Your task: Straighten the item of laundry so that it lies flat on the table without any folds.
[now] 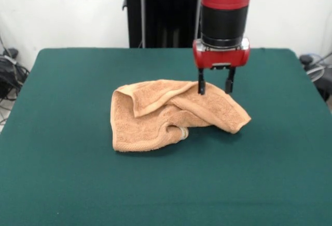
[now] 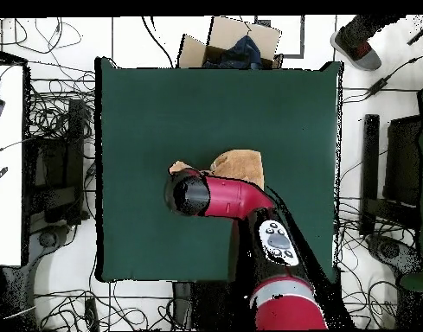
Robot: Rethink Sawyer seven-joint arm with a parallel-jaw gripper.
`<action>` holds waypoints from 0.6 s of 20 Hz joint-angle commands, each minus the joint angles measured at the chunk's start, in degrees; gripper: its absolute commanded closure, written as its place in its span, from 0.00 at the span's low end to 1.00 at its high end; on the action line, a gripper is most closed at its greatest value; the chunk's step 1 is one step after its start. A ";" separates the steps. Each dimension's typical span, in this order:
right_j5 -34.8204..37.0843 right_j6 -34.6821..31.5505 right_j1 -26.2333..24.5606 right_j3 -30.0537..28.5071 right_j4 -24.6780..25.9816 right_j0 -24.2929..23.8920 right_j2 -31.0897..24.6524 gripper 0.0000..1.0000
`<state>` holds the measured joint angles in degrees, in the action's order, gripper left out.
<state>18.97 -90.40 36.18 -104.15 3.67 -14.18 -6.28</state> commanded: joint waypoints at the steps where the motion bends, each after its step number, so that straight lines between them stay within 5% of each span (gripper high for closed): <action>1: 7.09 -15.42 -2.96 2.49 -4.63 2.32 5.83 0.00; 12: 9.95 -15.82 -7.92 7.47 -8.05 5.40 10.39 0.00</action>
<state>22.86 -90.40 33.36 -100.27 -0.89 -10.38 0.98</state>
